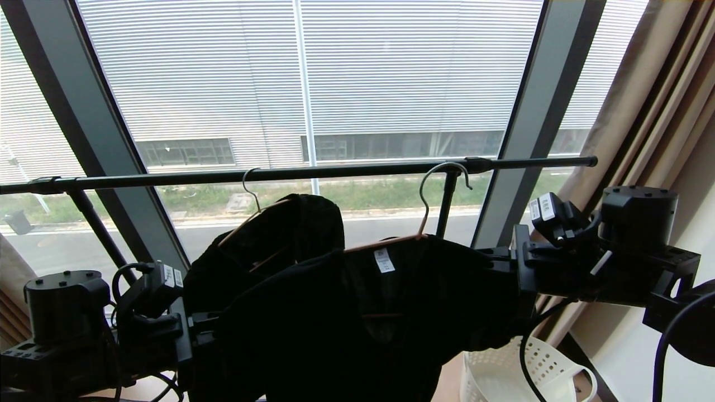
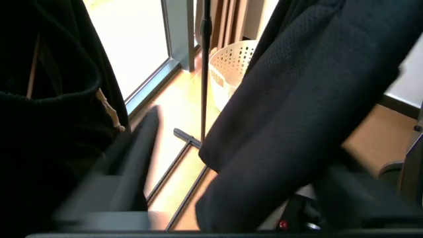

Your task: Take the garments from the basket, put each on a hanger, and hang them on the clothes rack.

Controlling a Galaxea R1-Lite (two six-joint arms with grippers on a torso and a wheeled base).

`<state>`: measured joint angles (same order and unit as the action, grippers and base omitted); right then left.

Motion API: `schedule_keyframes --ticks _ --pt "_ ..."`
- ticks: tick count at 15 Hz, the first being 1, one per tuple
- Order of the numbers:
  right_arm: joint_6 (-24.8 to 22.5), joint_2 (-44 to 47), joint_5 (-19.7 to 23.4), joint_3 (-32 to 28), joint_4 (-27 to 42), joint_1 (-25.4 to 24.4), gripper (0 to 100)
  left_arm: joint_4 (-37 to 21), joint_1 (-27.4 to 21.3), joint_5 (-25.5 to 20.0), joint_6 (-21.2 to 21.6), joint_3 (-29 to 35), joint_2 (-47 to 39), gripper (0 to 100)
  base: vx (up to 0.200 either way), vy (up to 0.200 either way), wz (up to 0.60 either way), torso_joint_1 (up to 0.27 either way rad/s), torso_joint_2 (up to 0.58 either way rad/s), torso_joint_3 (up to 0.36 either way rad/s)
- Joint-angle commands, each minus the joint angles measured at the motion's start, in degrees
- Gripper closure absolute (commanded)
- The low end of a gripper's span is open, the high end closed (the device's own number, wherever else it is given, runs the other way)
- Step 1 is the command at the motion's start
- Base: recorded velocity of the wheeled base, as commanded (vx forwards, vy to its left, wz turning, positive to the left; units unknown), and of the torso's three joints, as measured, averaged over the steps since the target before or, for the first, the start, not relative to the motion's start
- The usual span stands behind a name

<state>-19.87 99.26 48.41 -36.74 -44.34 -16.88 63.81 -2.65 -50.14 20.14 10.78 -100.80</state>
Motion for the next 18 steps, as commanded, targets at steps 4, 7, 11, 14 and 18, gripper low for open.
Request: schedule_keyframes --ticks 4,7,11,14,18 --pt "0.0 0.3 0.1 -0.4 -0.1 0.5 100 0.0 1.8 -0.5 0.3 0.1 -1.1 100 0.0 0.0 0.0 0.0 0.0 0.0" --pt "0.0 0.9 1.6 -1.2 0.0 2.6 100 0.1 4.5 -4.8 0.7 -0.1 -1.2 100 0.0 0.0 0.0 0.0 0.0 0.0" --pt "0.0 1.8 2.4 -2.2 0.0 4.7 100 0.8 6.3 -7.9 0.7 -0.4 -1.3 100 0.0 0.0 0.0 0.0 0.0 0.0" --pt "0.1 1.8 2.5 -2.5 0.0 5.3 100 1.3 6.3 -8.0 0.8 -0.8 -1.4 100 0.0 0.0 0.0 0.0 0.0 0.0" --pt "0.0 1.8 2.7 -2.5 0.1 5.3 100 1.3 6.2 -8.5 1.6 -0.9 -2.5 100 0.0 0.0 0.0 0.0 0.0 0.0"
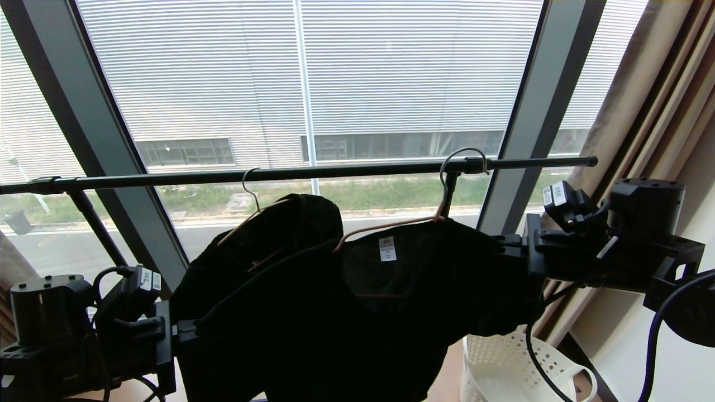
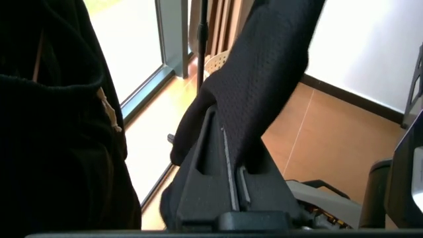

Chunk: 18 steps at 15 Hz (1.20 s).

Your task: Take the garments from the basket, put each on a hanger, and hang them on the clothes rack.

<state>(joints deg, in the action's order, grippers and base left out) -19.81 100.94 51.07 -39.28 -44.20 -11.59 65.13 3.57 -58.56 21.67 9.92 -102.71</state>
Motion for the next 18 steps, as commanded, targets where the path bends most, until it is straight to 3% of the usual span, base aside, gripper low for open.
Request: schedule_keyframes --ticks 1,5,7,10,11,12,15,17,18 --pt "-0.1 0.2 0.0 0.0 0.0 0.0 100 0.0 -0.1 -0.1 0.3 -0.2 -0.6 0 0.0 0.0 0.0 0.0 0.0 0.0" --pt "0.2 0.2 0.0 -0.5 0.1 0.0 100 0.8 -0.1 -0.5 0.5 -0.6 -0.3 0 0.0 0.0 0.0 0.0 0.0 0.0" --pt "0.1 1.3 0.0 -0.4 0.1 -0.1 100 3.6 0.0 -3.3 0.2 -1.9 0.3 0 0.0 0.0 0.0 0.0 0.0 0.0" --pt "-0.1 3.0 -0.4 -0.1 0.2 -1.7 100 6.1 -0.9 -3.0 -6.1 -2.0 5.7 0 0.0 0.0 0.0 0.0 0.0 0.0" --pt "-0.1 3.5 -0.5 0.0 0.2 -2.3 100 5.9 -2.6 -1.8 -12.9 -1.4 10.2 0 0.0 0.0 0.0 0.0 0.0 0.0" --pt "-0.2 4.3 -0.6 0.4 0.2 -3.3 100 5.5 -4.3 0.0 -16.8 -0.5 12.9 0 0.0 0.0 0.0 0.0 0.0 0.0" --pt "-1.2 5.6 -0.7 1.0 0.3 -5.9 100 -0.2 -7.3 4.6 -17.3 3.8 15.3 0 0.0 0.0 0.0 0.0 0.0 0.0" --pt "-1.2 5.8 -0.8 0.9 0.3 -6.1 100 -12.1 -13.2 17.1 -17.3 11.0 17.9 0 0.0 0.0 0.0 0.0 0.0 0.0" --pt "-1.2 5.9 -0.8 0.9 0.3 -6.1 100 -13.7 -14.6 18.4 -17.3 12.0 18.1 0 0.0 0.0 0.0 0.0 0.0 0.0"
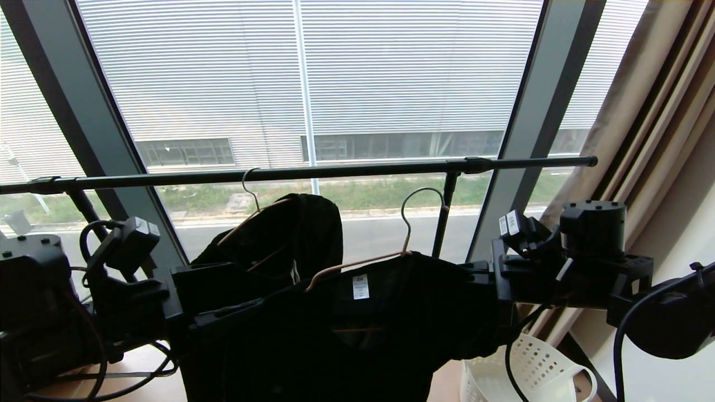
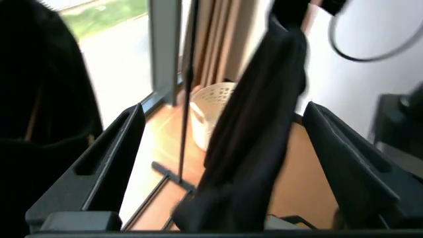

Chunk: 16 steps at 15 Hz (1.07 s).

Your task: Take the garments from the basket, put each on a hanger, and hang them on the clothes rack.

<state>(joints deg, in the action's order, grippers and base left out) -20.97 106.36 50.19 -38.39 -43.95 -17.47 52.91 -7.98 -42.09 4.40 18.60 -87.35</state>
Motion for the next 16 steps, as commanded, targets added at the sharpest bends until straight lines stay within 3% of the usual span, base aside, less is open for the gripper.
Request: schedule_keyframes --ticks 1,4,8,12,16 --pt "0.0 0.9 -0.2 -0.1 0.0 -0.3 100 -3.4 -5.8 2.2 0.0 5.1 2.9 0 0.0 0.0 0.0 0.0 0.0 0.0" --pt "0.0 1.6 -4.6 -0.5 -0.1 -1.6 100 -3.6 -10.1 2.3 0.1 4.7 2.6 0 0.0 0.0 0.0 0.0 0.0 0.0" --pt "-0.3 0.9 -4.7 0.4 -0.3 -2.1 100 -3.5 -10.6 2.3 2.7 4.3 -0.9 0 0.0 0.0 0.0 0.0 0.0 0.0" --pt "-3.6 -0.5 -4.7 2.1 -0.4 -3.0 100 -3.4 -10.3 2.3 5.3 4.1 -3.2 0 0.0 0.0 0.0 0.0 0.0 0.0" --pt "-3.6 -1.4 -4.7 2.3 -0.4 -4.1 100 -3.4 -12.7 2.3 10.5 5.5 -6.6 0 0.0 0.0 0.0 0.0 0.0 0.0"
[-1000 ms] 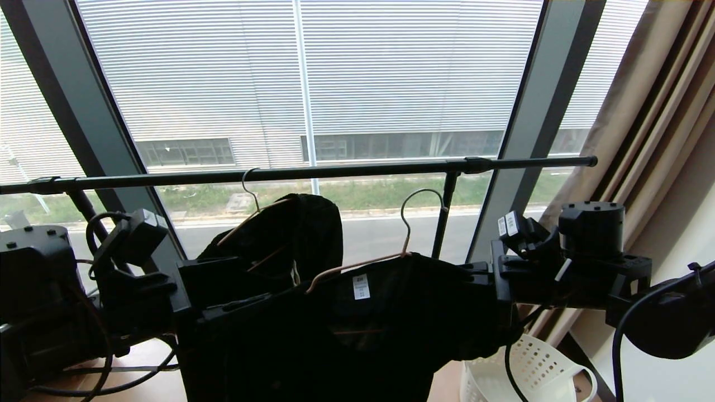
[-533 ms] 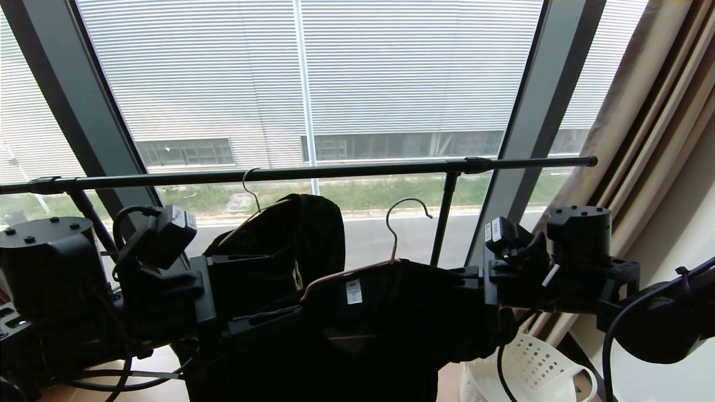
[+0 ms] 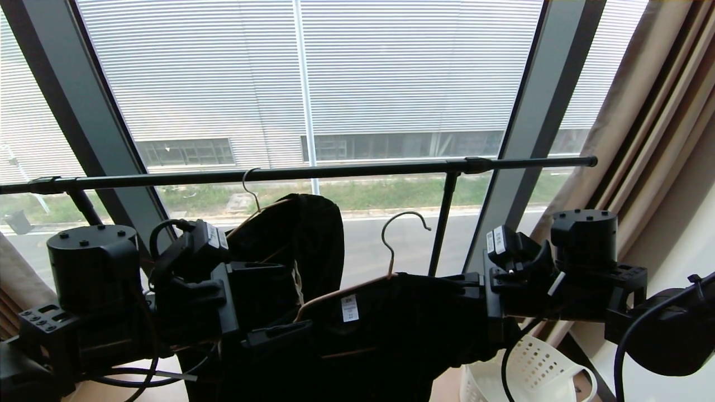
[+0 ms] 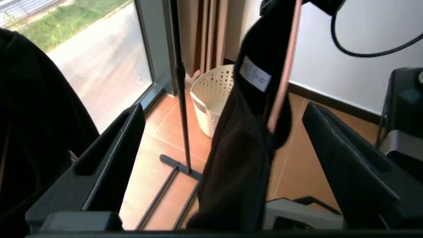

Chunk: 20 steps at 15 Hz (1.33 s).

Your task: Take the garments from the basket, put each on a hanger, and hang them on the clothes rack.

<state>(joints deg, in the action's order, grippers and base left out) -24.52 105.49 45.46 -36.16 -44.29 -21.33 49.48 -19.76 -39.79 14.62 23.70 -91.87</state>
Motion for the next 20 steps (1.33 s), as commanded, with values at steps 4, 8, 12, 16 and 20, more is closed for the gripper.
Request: schedule_keyframes --ticks 4,8,12,16,20 --pt "0.1 -0.8 -0.5 0.1 -0.1 -0.9 100 0.2 -2.0 0.0 1.1 -0.1 -2.7 0 0.0 0.0 0.0 0.0 0.0 0.0" --pt "0.0 -0.9 -1.2 0.6 -0.2 -1.1 100 0.3 -2.2 0.2 1.1 -0.1 -3.2 0 0.0 0.0 0.0 0.0 0.0 0.0" --pt "0.1 -0.9 -1.2 0.5 -0.2 -1.1 100 0.3 -2.1 0.1 1.2 -0.1 -3.1 100 0.0 0.0 0.0 0.0 0.0 0.0" --pt "0.3 -0.5 -1.2 -0.5 -0.2 -0.9 100 1.8 -2.1 0.0 1.4 -0.9 -3.0 100 0.0 0.0 0.0 0.0 0.0 0.0" --pt "2.2 -0.4 -2.4 -0.9 -0.3 -0.6 100 3.5 -1.8 0.0 1.3 -1.8 -2.9 100 0.0 0.0 0.0 0.0 0.0 0.0"
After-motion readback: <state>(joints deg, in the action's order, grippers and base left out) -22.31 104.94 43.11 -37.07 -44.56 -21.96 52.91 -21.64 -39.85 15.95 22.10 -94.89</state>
